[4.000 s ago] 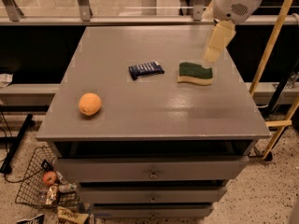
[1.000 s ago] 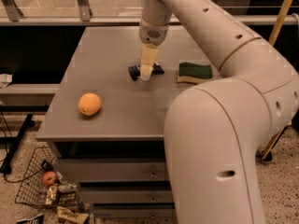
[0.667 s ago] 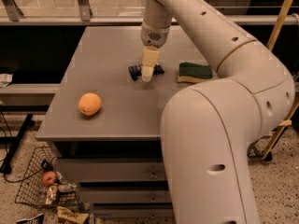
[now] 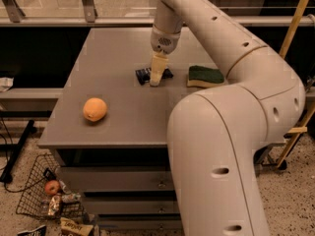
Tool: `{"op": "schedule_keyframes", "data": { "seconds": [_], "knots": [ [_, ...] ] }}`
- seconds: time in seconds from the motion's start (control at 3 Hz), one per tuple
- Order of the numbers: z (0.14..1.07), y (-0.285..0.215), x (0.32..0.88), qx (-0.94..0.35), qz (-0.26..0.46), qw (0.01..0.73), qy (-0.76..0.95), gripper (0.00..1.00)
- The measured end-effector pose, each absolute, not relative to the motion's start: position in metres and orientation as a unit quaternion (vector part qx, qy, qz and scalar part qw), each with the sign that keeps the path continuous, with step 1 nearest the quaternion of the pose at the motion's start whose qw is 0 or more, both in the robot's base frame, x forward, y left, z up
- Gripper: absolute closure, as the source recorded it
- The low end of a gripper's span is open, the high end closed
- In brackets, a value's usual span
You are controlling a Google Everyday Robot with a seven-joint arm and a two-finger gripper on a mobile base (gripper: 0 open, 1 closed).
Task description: Pick rxbar blueberry
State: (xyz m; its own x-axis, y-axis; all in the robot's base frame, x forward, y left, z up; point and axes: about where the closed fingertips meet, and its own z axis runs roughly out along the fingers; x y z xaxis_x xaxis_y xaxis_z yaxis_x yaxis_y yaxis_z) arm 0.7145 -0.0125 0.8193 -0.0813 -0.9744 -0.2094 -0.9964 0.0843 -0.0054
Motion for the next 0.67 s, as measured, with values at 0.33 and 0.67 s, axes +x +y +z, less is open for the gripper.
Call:
{"op": "schedule_keyframes", "data": {
  "seconds": [0.33, 0.67],
  "knots": [
    [0.8259, -0.0125, 0.7145, -0.673, 0.069, 0.079, 0.732, 0.66],
    [0.8307, -0.0125, 0.7145, -0.673, 0.069, 0.08, 0.732, 0.89]
  ]
}}
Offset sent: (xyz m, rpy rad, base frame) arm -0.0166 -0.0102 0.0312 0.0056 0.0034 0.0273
